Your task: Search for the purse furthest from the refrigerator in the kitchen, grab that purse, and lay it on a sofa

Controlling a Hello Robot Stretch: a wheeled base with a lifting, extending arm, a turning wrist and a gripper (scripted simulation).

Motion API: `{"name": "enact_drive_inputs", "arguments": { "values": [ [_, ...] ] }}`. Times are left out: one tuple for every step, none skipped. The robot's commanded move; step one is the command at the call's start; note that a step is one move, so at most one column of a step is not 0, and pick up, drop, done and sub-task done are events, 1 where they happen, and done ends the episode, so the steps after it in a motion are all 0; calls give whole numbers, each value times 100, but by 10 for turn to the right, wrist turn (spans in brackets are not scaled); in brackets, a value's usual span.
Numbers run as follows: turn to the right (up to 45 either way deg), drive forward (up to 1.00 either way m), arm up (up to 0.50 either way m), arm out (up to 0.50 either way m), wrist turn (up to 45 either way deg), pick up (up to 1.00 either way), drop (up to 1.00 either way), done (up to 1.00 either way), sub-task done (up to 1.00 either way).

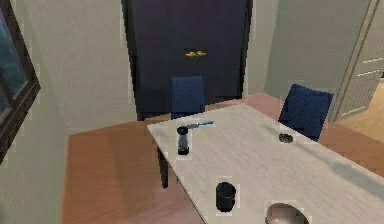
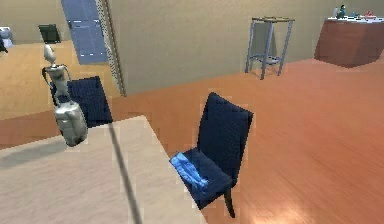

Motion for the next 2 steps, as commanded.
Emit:
{"name": "enact_drive_inputs", "arguments": {
  "values": [
    [0,0,16,0,0,0,0,0,0],
    [0,0,0,44,0,0,0,0,0]
  ]
}}
